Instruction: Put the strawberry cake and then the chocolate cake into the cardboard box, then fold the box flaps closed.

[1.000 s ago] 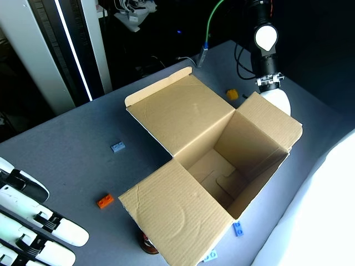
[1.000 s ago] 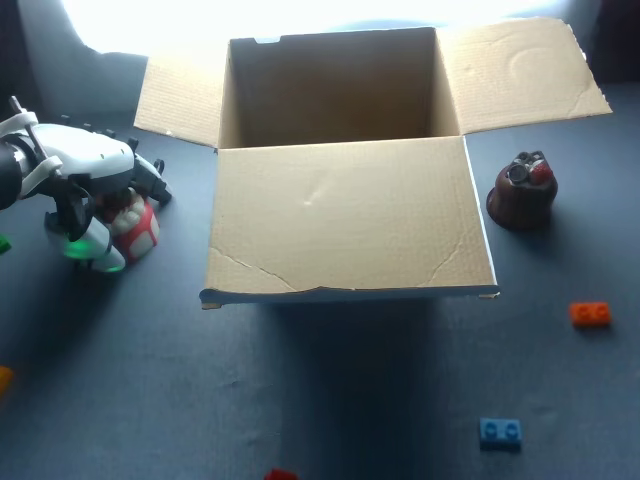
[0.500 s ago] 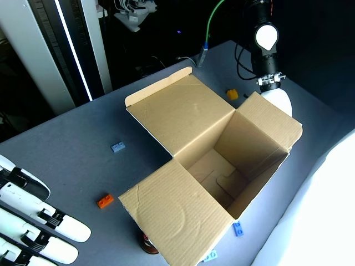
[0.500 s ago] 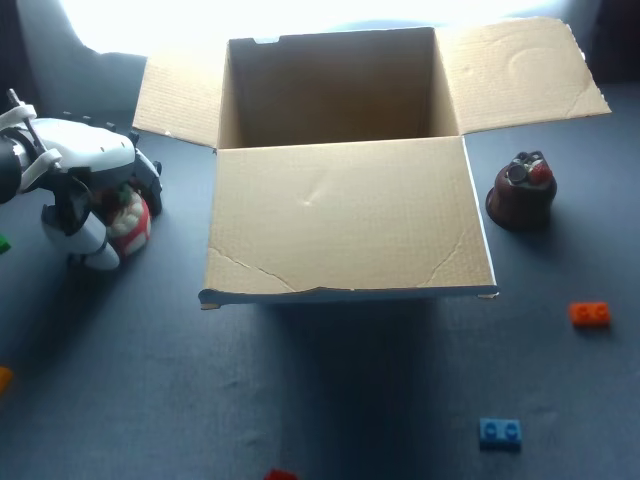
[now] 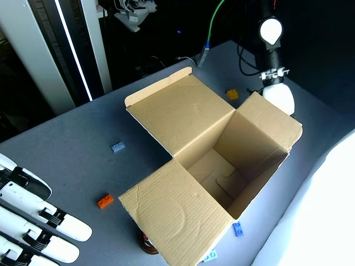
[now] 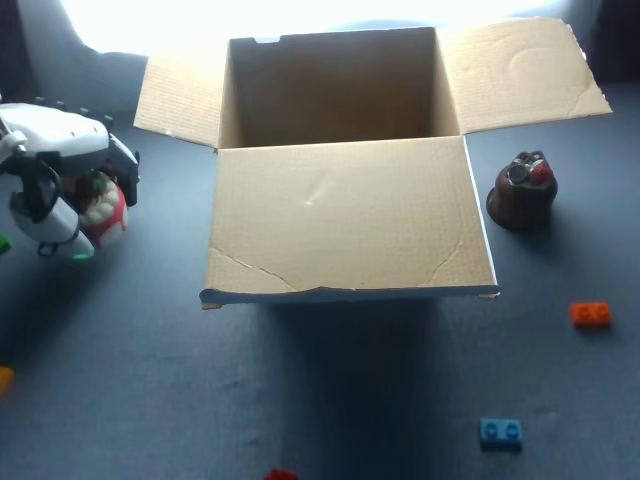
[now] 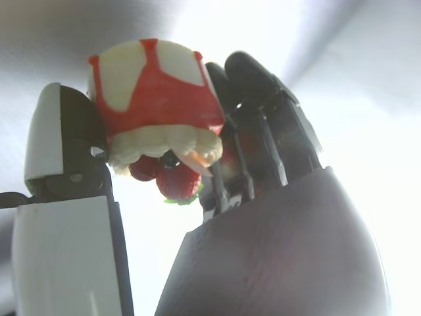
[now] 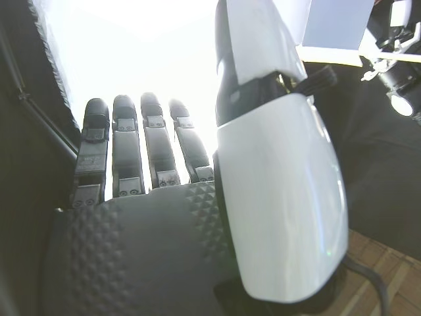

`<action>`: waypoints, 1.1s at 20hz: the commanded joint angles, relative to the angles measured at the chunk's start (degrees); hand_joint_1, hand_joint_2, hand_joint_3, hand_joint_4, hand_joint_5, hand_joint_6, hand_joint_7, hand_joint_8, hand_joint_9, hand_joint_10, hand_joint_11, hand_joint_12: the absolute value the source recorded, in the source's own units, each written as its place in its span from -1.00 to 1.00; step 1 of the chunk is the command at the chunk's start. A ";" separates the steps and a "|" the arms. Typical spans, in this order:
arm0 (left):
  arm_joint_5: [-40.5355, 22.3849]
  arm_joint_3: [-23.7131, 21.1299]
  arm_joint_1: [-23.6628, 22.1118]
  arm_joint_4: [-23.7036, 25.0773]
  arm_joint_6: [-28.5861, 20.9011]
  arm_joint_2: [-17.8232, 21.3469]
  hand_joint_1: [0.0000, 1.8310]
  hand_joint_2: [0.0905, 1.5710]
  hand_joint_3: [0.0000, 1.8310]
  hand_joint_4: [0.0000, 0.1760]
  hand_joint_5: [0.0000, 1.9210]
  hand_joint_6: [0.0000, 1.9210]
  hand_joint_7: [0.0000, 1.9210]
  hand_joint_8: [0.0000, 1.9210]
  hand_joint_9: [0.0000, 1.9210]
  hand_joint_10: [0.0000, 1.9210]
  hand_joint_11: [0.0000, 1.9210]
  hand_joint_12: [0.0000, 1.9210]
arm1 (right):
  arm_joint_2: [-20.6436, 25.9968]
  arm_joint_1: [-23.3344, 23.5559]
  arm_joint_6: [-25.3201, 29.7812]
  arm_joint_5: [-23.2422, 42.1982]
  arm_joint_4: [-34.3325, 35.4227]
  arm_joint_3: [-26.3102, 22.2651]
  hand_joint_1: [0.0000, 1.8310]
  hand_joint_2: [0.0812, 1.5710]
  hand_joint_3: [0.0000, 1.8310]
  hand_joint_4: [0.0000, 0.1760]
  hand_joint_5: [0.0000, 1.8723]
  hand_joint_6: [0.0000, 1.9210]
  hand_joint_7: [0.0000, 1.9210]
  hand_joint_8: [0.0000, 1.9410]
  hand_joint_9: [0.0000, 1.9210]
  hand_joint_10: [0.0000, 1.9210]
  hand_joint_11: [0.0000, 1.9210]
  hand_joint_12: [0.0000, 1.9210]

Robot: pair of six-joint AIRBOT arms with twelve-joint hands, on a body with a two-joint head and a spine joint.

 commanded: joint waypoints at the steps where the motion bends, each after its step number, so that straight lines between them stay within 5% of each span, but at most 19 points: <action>1: 2.77 0.04 -1.06 -0.43 0.31 0.98 0.43 0.29 -1.00 -1.00 -0.37 -0.31 -0.47 0.04 -0.50 0.29 -0.63 0.64 | 0.65 0.67 -0.18 7.13 0.43 0.13 0.21 0.27 -1.00 -1.00 -0.92 -1.00 -0.90 -1.00 -0.89 -0.99 -1.00 -0.78; 8: 2.14 -0.87 -7.40 -0.83 0.32 4.51 0.40 0.30 -1.00 -1.00 -0.33 -0.37 -0.48 0.18 -0.50 0.38 -0.65 0.70 | 0.66 0.67 -0.28 7.30 0.35 0.13 0.20 0.30 -0.99 -1.00 -0.94 -1.00 -0.93 -1.00 -0.92 -1.00 -1.00 -0.93; 14: 0.46 -2.09 -12.98 -0.24 0.33 6.98 0.33 0.32 -1.00 -1.00 -0.33 -0.39 -0.43 0.04 -0.47 0.27 -0.65 0.69 | 0.66 0.66 -0.34 7.45 0.18 0.13 0.14 0.31 -1.00 -1.00 -0.95 -1.00 -0.92 -1.00 -0.90 -0.99 -1.00 -0.67; 18: 0.07 -2.03 -16.00 -0.14 0.33 8.01 0.29 0.34 -1.00 -1.00 -0.48 -0.14 -0.62 0.30 -0.56 0.46 -0.68 0.77 | 0.66 0.65 -0.37 7.57 0.11 0.13 0.17 0.29 -1.00 -1.00 -0.93 -0.99 -0.88 -0.99 -0.86 -0.98 -1.00 -0.71; 22: -1.13 -0.89 -18.52 -0.13 0.33 8.75 0.30 0.30 -1.00 -1.00 -0.42 -0.21 -0.51 0.16 -0.54 0.40 -0.70 0.75 | 0.67 0.65 -0.43 7.62 0.04 0.12 0.14 0.28 -1.00 -1.00 -0.91 -0.99 -0.89 -1.00 -0.85 -0.99 -1.00 -0.56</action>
